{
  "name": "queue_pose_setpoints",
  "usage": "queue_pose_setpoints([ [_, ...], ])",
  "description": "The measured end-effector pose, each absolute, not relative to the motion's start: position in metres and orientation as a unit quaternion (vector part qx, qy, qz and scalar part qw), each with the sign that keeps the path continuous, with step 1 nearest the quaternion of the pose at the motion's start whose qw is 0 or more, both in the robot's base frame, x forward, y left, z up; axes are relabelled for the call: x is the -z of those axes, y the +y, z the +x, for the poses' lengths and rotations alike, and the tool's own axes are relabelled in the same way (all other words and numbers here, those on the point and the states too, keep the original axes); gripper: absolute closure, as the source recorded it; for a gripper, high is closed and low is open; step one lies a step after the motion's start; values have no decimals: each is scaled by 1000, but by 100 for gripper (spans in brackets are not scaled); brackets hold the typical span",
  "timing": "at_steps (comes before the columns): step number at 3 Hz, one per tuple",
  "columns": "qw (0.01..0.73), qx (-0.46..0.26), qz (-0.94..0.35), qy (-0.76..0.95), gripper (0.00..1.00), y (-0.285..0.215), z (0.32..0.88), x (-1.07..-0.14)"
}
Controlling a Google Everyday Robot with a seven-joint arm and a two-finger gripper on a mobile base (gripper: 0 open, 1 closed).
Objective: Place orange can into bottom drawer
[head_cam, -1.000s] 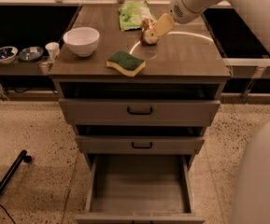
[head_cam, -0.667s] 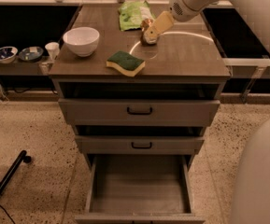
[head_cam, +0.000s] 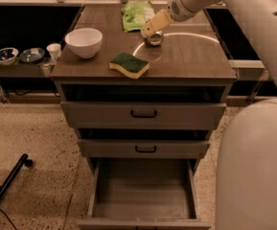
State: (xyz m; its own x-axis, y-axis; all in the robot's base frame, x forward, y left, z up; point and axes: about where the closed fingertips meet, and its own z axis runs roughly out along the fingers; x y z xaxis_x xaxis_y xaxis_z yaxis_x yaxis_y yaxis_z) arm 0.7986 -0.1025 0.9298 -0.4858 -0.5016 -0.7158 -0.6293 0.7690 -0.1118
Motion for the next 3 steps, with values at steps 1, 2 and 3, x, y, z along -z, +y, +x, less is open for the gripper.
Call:
queue_pose_setpoints([
  [1, 387, -95, -268, 877, 0, -90, 842, -901],
  [2, 393, -92, -206, 892, 0, -89, 876, -875],
  [3, 394, -90, -160, 900, 9, -87, 899, -855],
])
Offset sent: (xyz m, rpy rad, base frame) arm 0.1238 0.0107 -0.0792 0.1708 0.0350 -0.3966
